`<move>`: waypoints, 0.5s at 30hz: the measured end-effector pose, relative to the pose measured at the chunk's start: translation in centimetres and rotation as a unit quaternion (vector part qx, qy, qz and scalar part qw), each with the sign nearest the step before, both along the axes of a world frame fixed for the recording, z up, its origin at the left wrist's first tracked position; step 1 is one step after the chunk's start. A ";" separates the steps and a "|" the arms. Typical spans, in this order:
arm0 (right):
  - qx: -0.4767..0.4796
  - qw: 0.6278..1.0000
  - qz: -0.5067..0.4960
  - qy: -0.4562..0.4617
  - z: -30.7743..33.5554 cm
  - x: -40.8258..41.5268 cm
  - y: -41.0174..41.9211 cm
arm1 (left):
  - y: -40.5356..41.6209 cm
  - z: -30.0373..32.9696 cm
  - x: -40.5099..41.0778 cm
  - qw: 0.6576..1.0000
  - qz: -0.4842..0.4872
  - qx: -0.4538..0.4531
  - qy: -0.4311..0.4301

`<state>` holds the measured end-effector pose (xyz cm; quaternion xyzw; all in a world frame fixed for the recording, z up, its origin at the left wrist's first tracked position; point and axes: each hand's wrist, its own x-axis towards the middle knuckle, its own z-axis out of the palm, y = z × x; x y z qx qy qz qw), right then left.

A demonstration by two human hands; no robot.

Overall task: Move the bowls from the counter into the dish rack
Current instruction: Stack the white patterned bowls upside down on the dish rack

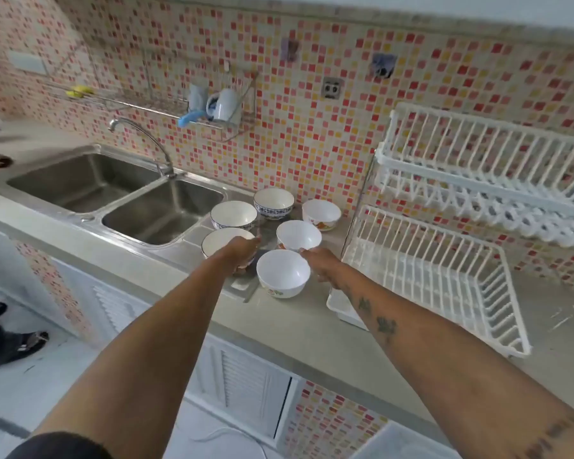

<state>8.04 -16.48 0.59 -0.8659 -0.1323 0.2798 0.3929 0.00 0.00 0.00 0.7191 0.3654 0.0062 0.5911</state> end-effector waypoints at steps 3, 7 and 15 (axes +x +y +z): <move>-0.010 1.000 -0.008 0.005 -1.3 0.8 1.2 | 1.3 -2.5 1.5 0.999 -0.027 0.013 0.032; -0.029 0.999 -0.020 0.019 -3.3 2.5 2.1 | 1.7 -4.9 3.0 0.997 -0.061 -0.040 0.034; -0.031 0.988 -0.071 0.135 -6.8 5.1 2.4 | 1.9 -8.1 5.5 0.993 -0.089 0.011 0.070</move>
